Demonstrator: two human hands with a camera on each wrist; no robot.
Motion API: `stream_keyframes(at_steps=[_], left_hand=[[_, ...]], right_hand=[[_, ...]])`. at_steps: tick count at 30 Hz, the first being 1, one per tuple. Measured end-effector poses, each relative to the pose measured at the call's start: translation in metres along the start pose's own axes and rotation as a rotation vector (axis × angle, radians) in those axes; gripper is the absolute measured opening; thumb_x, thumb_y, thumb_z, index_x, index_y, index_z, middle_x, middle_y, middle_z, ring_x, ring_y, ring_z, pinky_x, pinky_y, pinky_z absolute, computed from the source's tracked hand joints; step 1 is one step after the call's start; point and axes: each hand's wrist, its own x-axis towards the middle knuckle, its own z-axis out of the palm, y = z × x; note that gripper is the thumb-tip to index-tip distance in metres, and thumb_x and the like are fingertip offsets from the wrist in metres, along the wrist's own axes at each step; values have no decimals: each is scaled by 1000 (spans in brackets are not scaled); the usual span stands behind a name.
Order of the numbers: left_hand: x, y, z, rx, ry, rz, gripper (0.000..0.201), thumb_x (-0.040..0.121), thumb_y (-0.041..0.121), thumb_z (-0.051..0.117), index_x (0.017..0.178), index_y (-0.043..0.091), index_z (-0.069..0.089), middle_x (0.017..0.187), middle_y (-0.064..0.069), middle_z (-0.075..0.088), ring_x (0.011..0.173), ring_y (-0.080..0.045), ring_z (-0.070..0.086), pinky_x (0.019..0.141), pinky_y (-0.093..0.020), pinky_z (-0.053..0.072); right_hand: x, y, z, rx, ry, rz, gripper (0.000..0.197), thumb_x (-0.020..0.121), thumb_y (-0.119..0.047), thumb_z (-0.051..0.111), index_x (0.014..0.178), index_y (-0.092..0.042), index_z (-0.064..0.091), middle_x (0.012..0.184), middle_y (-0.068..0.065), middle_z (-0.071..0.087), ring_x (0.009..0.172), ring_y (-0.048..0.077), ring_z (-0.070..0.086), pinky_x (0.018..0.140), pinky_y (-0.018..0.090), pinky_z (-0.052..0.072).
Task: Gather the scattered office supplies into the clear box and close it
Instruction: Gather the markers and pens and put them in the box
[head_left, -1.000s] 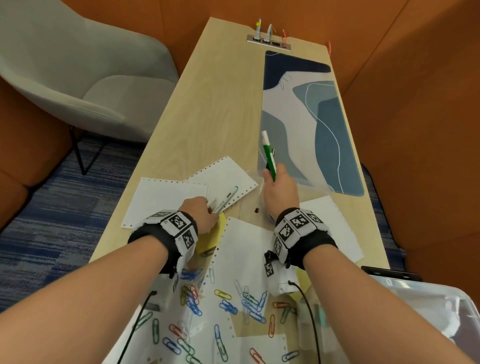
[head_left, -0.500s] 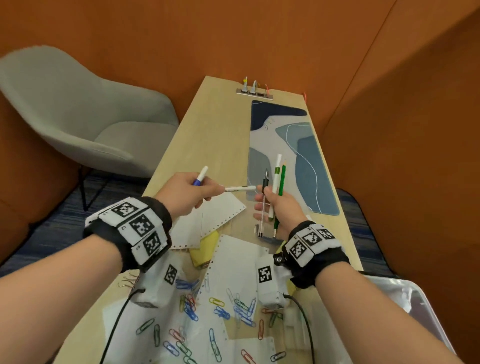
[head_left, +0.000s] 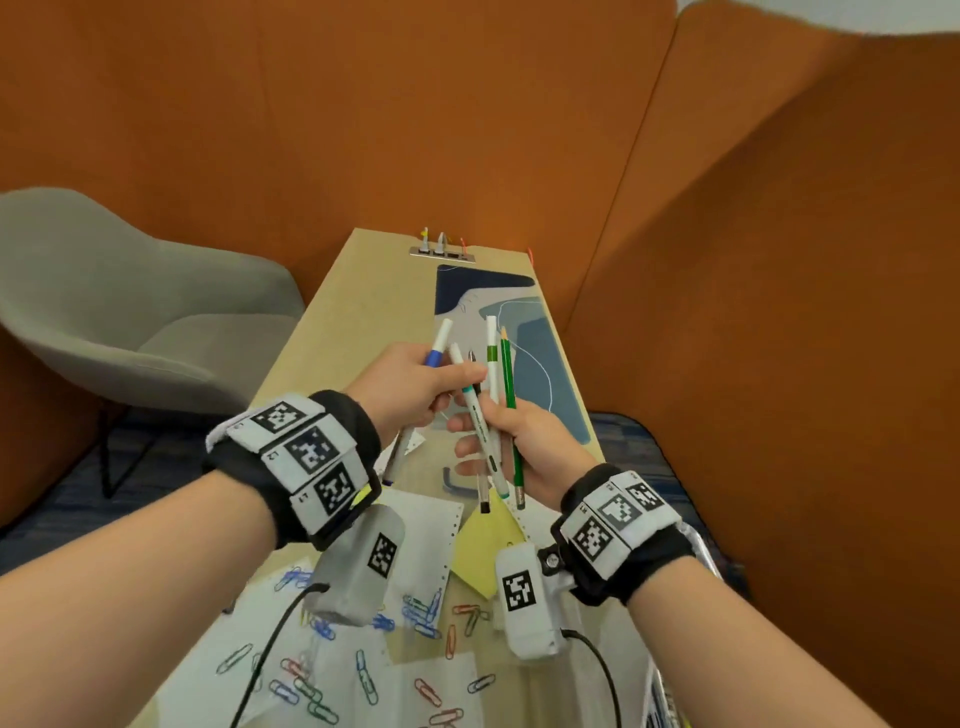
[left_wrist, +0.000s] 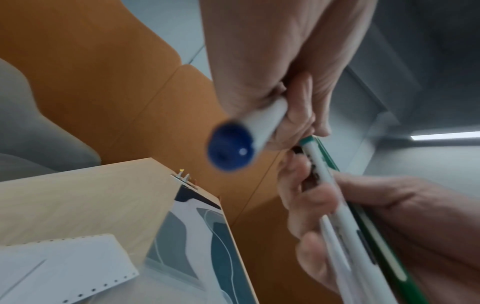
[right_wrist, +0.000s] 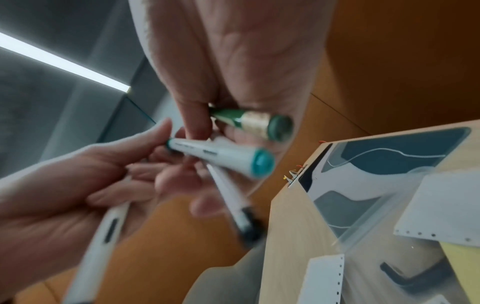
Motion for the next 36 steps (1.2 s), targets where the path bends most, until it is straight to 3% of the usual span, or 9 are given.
stream_keyframes(at_steps=[4,7,12,15,23,25,27,32,36], left_hand=[[-1,9,34,-53,21,53,18,85,23,64,84,6,59,56,-2,42,33,-4,31,33,-12,27],[-2,13,61,-75,15,72,18,86,24,63,73,14,57,44,8,47,30,0,37,36,-12,29],[-3,19,97,-159,-9,32,28,94,38,46,97,11,50,67,1,43,51,-8,35,41,-15,30],[-6,25,113,-297,-45,26,27,99,33,36,90,12,51,69,0,43,55,-10,39,45,-17,33],[-15,43,144,58,-10,230,45,97,45,29,96,23,68,99,-6,59,100,-22,54,93,-37,41],[-14,40,155,8,-57,177,43,96,45,34,109,17,65,70,-6,56,65,-16,55,66,-24,50],[-11,34,165,-84,-88,131,42,94,40,44,112,7,63,48,7,44,41,-6,41,44,-14,41],[-2,24,181,-86,-80,136,27,91,34,54,85,9,62,58,-5,54,47,-12,51,61,-25,52],[4,21,190,-11,-4,192,21,86,30,62,85,9,60,66,-5,54,51,-11,48,46,-14,46]], right_hand=[[-18,0,-15,89,32,-72,27,101,-30,32,114,-10,45,63,-4,46,42,5,41,42,18,40],[-34,-2,-31,139,12,-100,28,99,-32,37,117,-12,45,59,-6,41,39,2,34,37,14,33],[-59,-6,-61,91,85,-114,22,97,-33,40,100,-12,45,51,-10,35,34,0,27,32,12,25],[-70,-7,-77,62,181,-84,32,96,-44,38,86,-15,47,49,-9,27,31,2,23,29,14,21],[-91,-9,-110,266,133,-60,38,97,-44,32,83,-13,48,50,-6,42,30,2,28,29,14,24],[-93,-8,-114,237,144,-75,40,98,-44,31,83,-12,50,48,-5,42,30,3,29,30,14,24],[-95,-8,-116,200,148,-81,43,98,-44,29,79,-13,52,49,-5,41,30,3,29,29,14,23],[-102,-6,-127,205,101,-68,49,96,-51,24,76,-17,53,60,-5,40,32,1,27,30,13,24],[-107,-4,-134,165,87,-80,52,92,-58,26,78,-18,56,53,-6,39,33,1,28,29,13,24]])
